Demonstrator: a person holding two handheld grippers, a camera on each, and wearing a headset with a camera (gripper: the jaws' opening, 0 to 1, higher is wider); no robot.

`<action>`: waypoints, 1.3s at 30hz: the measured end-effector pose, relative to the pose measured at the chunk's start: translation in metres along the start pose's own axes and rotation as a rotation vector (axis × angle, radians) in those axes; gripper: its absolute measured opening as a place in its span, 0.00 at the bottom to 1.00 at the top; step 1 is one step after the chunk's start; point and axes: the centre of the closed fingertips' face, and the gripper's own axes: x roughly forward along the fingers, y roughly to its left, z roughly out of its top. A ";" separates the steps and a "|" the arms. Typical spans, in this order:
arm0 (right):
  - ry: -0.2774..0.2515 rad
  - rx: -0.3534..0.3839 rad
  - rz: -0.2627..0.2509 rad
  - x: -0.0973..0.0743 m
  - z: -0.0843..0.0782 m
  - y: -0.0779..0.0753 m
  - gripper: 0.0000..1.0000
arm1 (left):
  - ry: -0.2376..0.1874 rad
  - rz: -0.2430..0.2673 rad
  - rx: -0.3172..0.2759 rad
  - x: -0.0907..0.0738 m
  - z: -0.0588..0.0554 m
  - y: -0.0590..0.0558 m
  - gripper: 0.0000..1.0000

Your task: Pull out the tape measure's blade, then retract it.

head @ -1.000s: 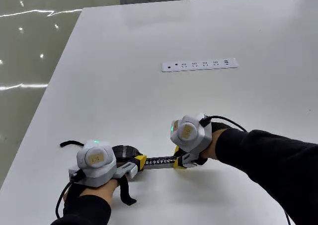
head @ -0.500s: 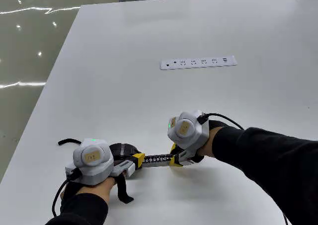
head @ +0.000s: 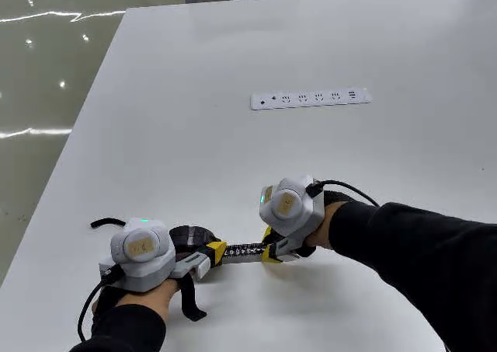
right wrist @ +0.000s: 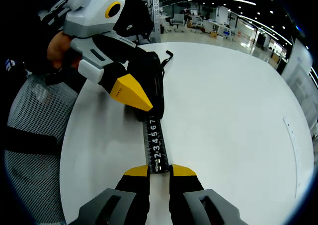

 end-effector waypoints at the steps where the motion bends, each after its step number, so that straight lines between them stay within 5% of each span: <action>1: -0.003 0.000 0.000 0.000 0.001 0.000 0.10 | -0.001 0.000 -0.001 0.000 0.000 0.000 0.57; 39: -0.063 0.016 0.022 0.013 0.022 0.005 0.10 | -0.004 -0.006 -0.005 0.000 0.001 0.000 0.58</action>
